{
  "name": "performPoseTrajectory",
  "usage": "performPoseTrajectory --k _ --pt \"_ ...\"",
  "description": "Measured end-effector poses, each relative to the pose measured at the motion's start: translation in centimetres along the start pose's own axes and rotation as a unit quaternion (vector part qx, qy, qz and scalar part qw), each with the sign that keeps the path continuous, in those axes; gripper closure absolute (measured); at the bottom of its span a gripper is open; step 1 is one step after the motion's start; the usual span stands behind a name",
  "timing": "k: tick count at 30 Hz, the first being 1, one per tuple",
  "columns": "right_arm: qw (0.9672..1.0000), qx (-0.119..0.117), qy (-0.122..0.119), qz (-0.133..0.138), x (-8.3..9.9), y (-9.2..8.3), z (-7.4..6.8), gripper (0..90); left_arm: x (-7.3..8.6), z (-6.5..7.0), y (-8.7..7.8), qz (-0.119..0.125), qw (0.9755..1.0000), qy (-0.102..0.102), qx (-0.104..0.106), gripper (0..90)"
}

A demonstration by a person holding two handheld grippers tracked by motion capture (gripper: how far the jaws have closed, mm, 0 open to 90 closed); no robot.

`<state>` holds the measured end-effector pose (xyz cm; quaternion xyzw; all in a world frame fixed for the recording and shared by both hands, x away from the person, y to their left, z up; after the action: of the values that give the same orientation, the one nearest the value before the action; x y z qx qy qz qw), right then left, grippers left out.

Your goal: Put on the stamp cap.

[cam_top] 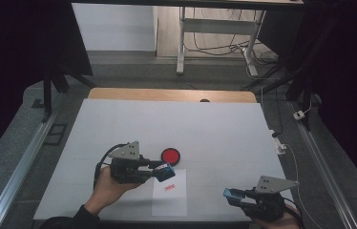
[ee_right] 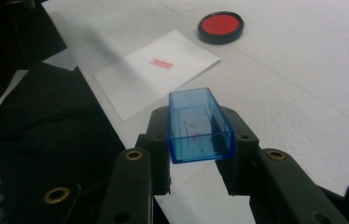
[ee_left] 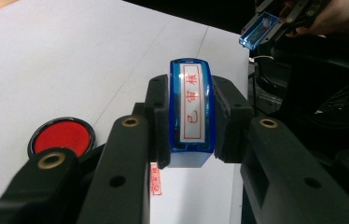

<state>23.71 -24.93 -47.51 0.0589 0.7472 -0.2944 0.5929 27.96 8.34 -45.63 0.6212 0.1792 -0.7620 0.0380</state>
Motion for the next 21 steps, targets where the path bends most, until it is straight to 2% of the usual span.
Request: performPoseTrajectory --k 6,16,21 --pt "0.9998 -0.016 -0.010 -0.004 -0.4 0.9 -0.4 68.9 0.0 0.0 -0.1 -0.001 1.0000 0.001 0.000 70.1" --pt "0.9987 -0.044 -0.026 0.006 -1.2 2.5 -1.1 68.8 0.0 0.0 -0.2 -0.003 1.0000 0.007 0.004 70.0" --pt "0.9972 -0.060 -0.044 0.002 -1.4 3.5 -1.6 68.9 0.0 0.0 -0.2 -0.001 1.0000 0.006 0.007 70.1"
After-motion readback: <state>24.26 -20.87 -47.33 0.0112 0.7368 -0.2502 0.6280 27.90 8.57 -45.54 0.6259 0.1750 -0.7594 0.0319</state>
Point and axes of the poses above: each handheld gripper's, and its own axes: y roughly forward along the jaws, x roughly out of its underside, z roughly to its right, the point moved 5 cm from there along y, roughly forward along the jaws, and after that the axes turned 15 degrees about z, right-handed, at the moved point
